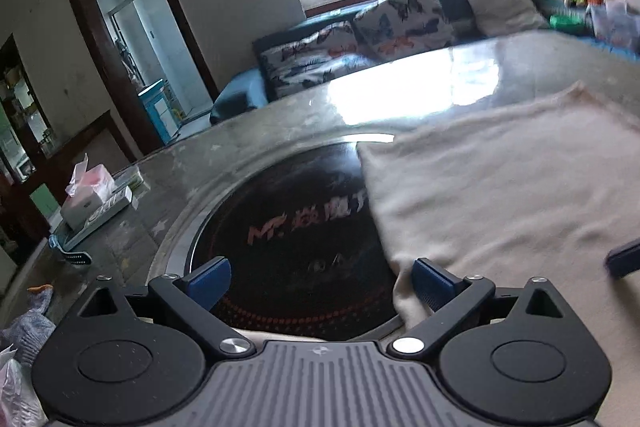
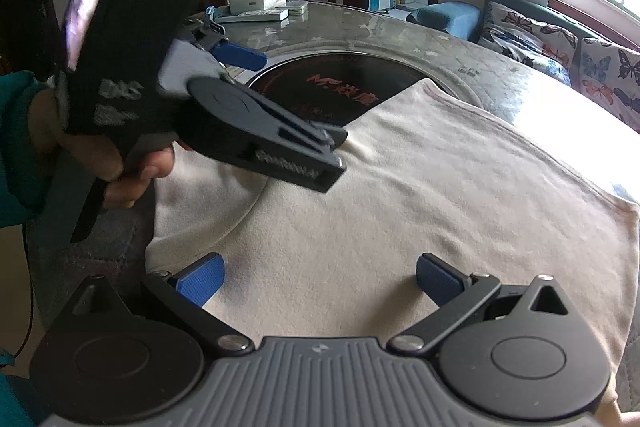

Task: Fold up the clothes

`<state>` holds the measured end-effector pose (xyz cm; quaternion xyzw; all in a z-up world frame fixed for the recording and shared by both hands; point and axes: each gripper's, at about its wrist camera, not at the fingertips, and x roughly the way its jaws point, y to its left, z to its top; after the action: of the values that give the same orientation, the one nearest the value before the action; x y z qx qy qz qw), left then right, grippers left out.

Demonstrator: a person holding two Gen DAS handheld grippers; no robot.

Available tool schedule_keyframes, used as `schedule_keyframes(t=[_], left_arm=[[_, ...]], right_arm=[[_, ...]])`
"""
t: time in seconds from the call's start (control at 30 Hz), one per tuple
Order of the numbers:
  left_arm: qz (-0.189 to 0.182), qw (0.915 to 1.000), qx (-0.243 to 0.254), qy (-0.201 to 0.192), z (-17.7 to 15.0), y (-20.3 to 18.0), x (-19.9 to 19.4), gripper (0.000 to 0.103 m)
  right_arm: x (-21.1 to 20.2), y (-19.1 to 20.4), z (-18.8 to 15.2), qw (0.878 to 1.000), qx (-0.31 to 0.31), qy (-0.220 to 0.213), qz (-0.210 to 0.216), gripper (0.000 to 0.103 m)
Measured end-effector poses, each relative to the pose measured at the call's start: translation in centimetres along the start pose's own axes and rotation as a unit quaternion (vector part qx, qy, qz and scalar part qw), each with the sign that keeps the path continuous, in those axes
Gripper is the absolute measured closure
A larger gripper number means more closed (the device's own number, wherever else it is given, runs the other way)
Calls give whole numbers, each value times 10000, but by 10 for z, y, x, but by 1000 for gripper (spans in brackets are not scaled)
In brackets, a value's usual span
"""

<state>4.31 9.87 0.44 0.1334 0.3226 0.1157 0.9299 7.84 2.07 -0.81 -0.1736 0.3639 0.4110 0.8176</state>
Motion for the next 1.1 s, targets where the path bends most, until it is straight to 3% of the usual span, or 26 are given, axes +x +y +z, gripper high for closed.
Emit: schedule_keyframes(t=[0.3,0.67,0.93,1.1], left_arm=[[70,9996,-230,-121,-4,19,-17,2],[351,9957,-861,7,-44,69,-48,2],[422,9959,-802,58,-68,73,-63,1],[507,9905,-1265,159,-70,99,-59,2]], right_arm=[[-9,2,-2,10000,-27,-52,-68,0],[-18,8,-8,9996,-183,-52,-228,0],[-10,28,-3,9994,-339,-28,-38,0],[-10,35,0,9986,-514,-34,-69,0]])
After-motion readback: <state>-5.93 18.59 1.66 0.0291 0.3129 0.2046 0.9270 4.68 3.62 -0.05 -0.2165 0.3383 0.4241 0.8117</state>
